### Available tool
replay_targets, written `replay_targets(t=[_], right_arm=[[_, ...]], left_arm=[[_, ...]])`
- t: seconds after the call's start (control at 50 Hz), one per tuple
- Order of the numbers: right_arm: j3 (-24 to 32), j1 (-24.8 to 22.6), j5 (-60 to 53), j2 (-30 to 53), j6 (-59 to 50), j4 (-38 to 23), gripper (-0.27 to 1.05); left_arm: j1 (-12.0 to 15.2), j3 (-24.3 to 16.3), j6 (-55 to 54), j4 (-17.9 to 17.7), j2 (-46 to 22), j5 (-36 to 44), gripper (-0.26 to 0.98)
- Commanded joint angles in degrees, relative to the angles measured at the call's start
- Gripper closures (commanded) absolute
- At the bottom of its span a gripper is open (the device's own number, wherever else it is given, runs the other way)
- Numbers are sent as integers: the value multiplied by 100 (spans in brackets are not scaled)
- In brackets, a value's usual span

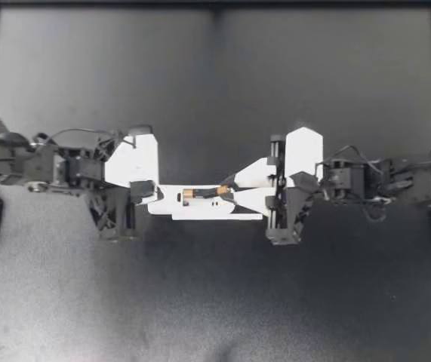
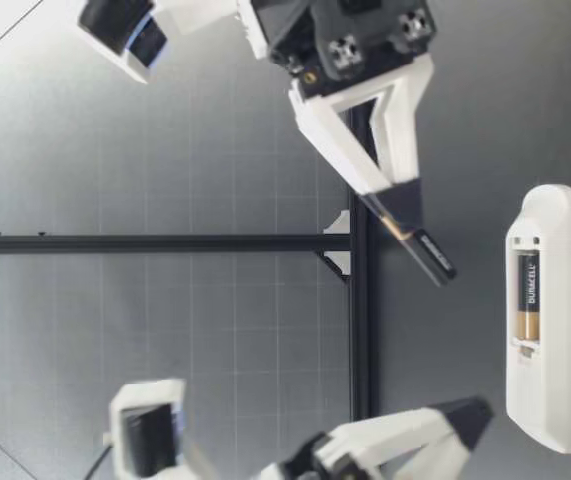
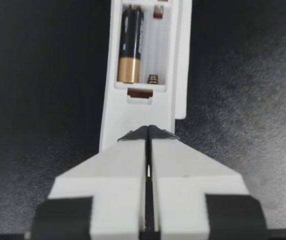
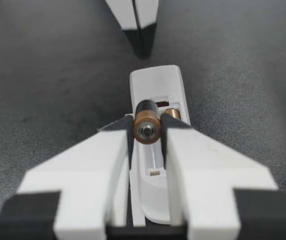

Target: Place the battery into the slot of the remote controller.

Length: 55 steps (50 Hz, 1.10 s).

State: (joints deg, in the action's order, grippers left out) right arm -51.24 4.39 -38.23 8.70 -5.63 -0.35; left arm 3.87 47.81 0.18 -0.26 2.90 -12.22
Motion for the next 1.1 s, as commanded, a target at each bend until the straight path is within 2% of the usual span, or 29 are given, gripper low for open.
replay_targets(t=[0.0, 0.48, 1.08], right_arm=[[149, 35, -70, 18, 9, 9, 74], [404, 44, 9, 396, 9, 9, 74], [738, 35, 984, 615, 9, -35, 74]], left_arm=[[26, -123, 0, 9, -35, 35, 89], [88, 70, -35, 0, -281, 510, 89], [88, 132, -44, -44, -272, 519, 89]])
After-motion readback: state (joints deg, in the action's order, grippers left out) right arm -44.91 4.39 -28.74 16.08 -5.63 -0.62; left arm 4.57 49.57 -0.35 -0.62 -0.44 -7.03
